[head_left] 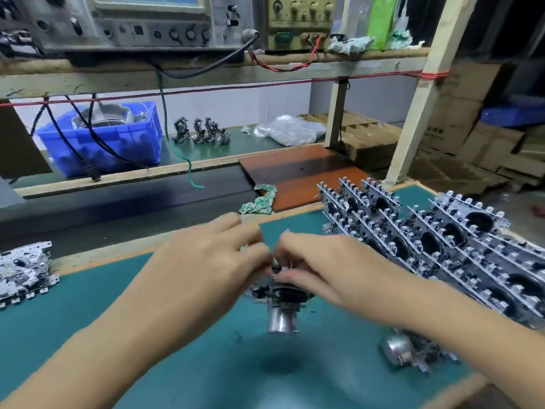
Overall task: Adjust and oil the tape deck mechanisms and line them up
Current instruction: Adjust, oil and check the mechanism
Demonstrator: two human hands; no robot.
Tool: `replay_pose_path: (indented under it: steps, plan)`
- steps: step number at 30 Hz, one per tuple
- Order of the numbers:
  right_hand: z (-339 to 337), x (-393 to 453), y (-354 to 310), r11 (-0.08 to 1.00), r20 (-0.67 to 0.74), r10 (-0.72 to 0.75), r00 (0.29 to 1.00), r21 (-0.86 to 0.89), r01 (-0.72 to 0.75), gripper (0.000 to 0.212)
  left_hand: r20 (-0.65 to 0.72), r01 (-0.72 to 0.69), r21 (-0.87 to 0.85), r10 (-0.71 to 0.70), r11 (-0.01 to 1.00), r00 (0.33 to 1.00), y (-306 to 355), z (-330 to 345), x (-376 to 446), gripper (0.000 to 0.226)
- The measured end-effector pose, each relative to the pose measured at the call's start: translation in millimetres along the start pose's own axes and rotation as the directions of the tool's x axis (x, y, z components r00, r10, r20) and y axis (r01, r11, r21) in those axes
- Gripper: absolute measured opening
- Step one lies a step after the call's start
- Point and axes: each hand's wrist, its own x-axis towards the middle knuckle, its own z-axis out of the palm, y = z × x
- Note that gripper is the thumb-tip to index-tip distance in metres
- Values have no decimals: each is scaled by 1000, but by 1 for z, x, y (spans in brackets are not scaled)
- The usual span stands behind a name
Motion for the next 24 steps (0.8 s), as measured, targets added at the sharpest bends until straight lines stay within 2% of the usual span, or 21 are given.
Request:
replay_pose_path:
  steps: [3, 5, 8, 10, 12, 16, 18, 21, 24]
  plan:
    - [-45, -14, 18, 994, -120, 83, 989, -64, -91, 16, -21, -97, -16, 96, 995, 995, -3, -8, 61, 29]
    - [-74, -18, 35, 980, -179, 133, 975, -123, -156, 20, 5, -83, -33, 83, 996, 997, -3, -6, 106, 22]
    - [-107, -21, 73, 946, -220, 193, 956, -216, -241, 14, 4, -77, 102, 77, 992, 997, -4, 14, 175, 23]
    - [-121, -20, 103, 903, -247, 240, 939, -299, -309, 20, 45, -45, 153, 38, 987, 998, -3, 33, 214, 22]
    - [-129, -17, 133, 828, -276, 313, 909, -389, -403, 26, 83, -15, 118, 5, 993, 997, -4, 52, 249, 23]
    - [-130, -8, 191, 585, -347, 385, 855, -625, -517, 28, 219, -10, 11, 8, 1000, 976, -7, 90, 302, 27]
    - [-126, -7, 216, 555, -392, 378, 839, -629, -544, 26, 264, 25, -21, -19, 999, 964, -6, 111, 315, 28]
    - [-115, -6, 245, 579, -442, 403, 801, -555, -597, 18, 324, 97, -56, -73, 994, 943, -2, 142, 321, 32]
    - [-98, -3, 266, 581, -430, 427, 795, -544, -606, 15, 405, 123, -105, -70, 987, 912, 1, 173, 312, 60]
